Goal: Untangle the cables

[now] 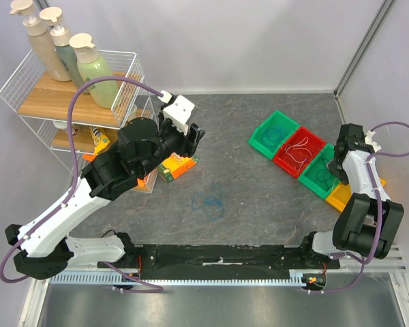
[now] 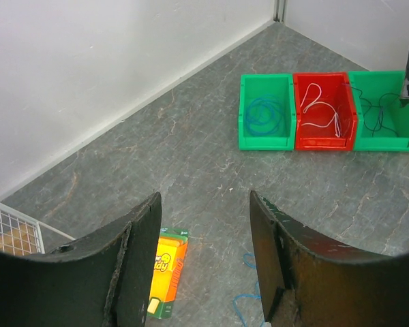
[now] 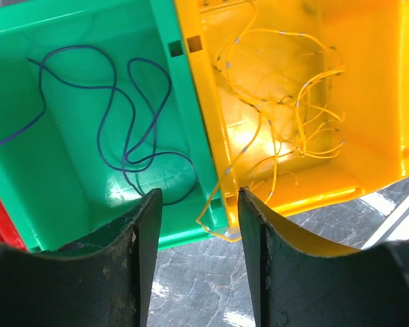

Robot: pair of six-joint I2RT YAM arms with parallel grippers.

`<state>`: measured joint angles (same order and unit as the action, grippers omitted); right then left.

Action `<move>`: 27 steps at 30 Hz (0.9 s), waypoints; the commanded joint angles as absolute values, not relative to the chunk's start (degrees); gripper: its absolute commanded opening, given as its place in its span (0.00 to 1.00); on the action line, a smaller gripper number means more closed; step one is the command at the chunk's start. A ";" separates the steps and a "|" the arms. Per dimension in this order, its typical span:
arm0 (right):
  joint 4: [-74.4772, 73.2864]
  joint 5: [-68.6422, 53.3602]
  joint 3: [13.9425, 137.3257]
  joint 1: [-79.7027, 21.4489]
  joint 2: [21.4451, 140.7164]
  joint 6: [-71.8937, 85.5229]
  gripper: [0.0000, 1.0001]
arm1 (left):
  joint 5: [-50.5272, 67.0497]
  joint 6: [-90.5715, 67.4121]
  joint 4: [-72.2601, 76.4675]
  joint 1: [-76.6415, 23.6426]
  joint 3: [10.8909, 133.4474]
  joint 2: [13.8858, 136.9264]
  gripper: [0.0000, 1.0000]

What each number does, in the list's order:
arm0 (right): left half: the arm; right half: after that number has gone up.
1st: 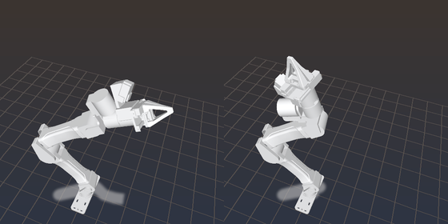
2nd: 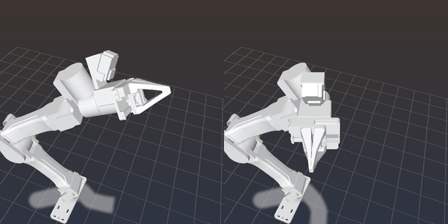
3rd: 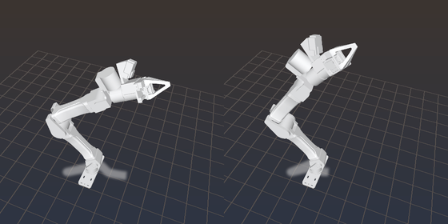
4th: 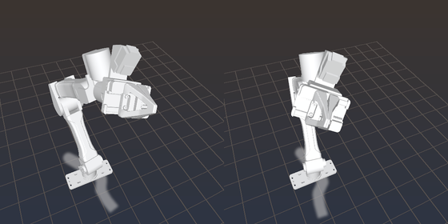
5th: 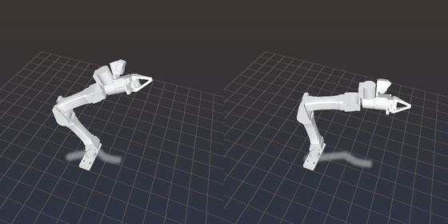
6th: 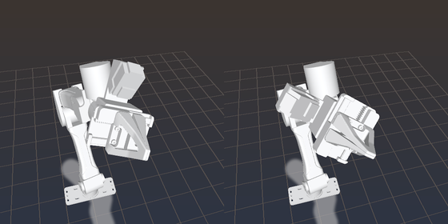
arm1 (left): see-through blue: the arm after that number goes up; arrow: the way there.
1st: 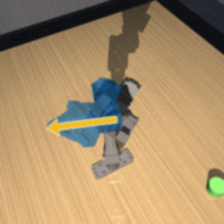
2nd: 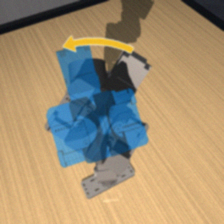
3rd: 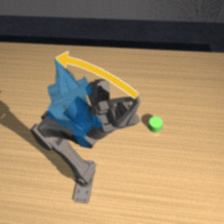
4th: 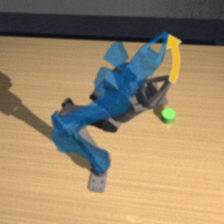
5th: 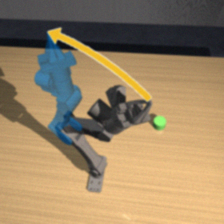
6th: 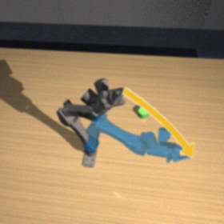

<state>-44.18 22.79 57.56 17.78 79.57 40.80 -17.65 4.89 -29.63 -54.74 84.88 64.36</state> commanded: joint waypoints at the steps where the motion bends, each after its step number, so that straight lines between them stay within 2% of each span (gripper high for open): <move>1: -45.35 28.12 58.01 17.93 78.57 42.98 0.53 | -16.96 3.43 -28.56 -55.02 85.52 63.90 0.60; 5: -45.61 29.79 58.09 17.84 78.57 43.33 0.43 | -17.23 3.43 -28.65 -54.93 85.26 63.63 0.61; 11: -45.53 30.68 58.53 17.84 80.07 43.24 0.40 | -17.23 3.34 -28.74 -55.02 85.08 63.72 0.60; 17: -46.75 32.78 58.80 17.93 77.97 42.54 0.28 | -17.40 3.95 -28.57 -54.93 85.17 63.81 0.61; 23: -47.72 35.24 58.28 19.33 75.59 41.57 0.00 | -17.31 4.04 -28.30 -54.93 84.99 64.16 0.61; 27: -43.26 33.13 56.43 23.20 77.51 37.28 0.00 | -17.49 4.13 -28.39 -55.02 84.99 63.90 0.61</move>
